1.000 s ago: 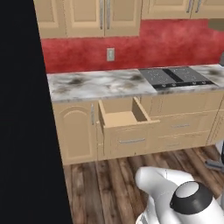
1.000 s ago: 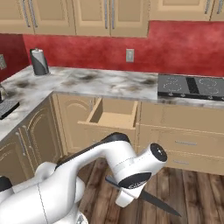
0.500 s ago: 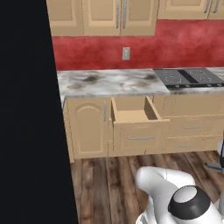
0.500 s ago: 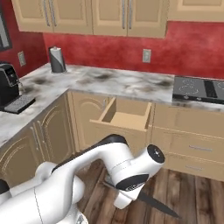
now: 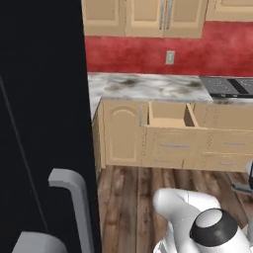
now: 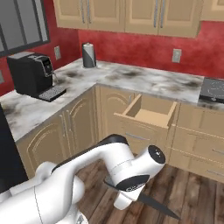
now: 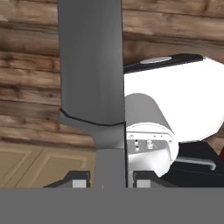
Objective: Pick up the knife from the drawer and place it on the cutting board. Then place the meat from the plate to the cutting board.
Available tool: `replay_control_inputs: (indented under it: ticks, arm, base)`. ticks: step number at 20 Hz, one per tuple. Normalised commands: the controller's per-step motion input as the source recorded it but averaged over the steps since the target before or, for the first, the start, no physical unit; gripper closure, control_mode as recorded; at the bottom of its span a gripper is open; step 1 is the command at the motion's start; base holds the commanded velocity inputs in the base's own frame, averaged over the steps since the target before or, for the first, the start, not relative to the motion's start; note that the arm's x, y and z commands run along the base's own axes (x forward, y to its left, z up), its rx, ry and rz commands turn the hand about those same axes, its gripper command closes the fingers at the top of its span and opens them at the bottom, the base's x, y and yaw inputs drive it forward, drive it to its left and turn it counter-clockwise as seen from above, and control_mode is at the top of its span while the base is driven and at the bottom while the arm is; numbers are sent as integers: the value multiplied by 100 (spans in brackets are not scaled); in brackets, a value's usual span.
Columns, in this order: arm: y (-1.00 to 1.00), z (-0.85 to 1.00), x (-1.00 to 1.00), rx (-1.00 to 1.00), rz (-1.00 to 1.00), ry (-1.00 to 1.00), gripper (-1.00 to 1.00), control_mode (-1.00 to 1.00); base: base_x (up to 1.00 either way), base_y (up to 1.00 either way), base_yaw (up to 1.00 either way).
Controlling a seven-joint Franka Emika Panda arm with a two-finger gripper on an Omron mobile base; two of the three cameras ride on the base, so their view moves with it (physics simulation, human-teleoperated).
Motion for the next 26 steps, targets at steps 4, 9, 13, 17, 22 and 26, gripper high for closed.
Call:
replay_control_inputs:
  ticks: [4, 9, 13, 17, 22, 26]
  arm:
    - [0, 0, 0, 0, 0, 0, 100, 100]
    - [0, 0, 0, 0, 0, 0, 100, 100]
    - [0, 0, 0, 0, 0, 0, 100, 100]
    - [0, 0, 0, 0, 0, 0, 100, 100]
    - [0, 0, 0, 0, 0, 0, 100, 100]
    - [0, 0, 0, 0, 0, 0, 100, 100]
  base:
    - [-29, -43, 34]
    - [-16, -56, 32]
    - [-8, -62, 28]
    - [-13, -66, 23]
    - [-14, -80, 19]
    - [-6, -86, 12]
